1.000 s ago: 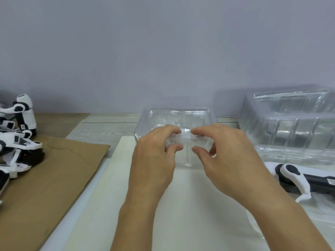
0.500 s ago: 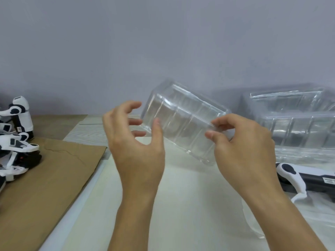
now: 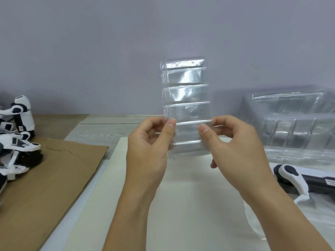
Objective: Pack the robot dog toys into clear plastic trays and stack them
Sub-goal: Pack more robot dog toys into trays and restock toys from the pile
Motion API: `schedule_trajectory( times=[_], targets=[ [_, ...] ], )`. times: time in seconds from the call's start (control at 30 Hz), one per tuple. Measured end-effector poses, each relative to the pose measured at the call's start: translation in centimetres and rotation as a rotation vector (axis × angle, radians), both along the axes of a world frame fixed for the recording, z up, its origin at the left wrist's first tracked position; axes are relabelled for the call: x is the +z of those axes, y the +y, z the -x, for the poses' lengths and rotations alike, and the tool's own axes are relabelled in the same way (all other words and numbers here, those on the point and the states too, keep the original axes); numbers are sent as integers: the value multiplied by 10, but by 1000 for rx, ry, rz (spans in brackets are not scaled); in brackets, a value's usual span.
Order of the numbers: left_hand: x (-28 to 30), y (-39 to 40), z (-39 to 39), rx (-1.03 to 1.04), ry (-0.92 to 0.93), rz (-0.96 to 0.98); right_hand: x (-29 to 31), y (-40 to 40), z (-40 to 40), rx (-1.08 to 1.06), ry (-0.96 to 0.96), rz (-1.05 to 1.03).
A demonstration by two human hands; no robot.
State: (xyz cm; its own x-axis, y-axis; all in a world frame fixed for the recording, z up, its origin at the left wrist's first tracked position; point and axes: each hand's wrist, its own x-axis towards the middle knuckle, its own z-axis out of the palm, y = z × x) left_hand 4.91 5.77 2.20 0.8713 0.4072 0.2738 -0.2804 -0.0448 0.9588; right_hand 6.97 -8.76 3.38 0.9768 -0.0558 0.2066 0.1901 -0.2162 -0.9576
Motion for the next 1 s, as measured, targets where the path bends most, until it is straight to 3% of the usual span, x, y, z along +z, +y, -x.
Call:
schedule_trajectory(
  times=[0.2,0.67,1.0],
  targets=[
    [1,0,1,-75,12,-40,4,-4,1,-28,-25,18],
    [0,-4,2,52,-22,-67,2,2,0,-47,-22,-60],
    [0,-1,2,-19,18,43,2,3,0,-30,94,-188]
  ],
)
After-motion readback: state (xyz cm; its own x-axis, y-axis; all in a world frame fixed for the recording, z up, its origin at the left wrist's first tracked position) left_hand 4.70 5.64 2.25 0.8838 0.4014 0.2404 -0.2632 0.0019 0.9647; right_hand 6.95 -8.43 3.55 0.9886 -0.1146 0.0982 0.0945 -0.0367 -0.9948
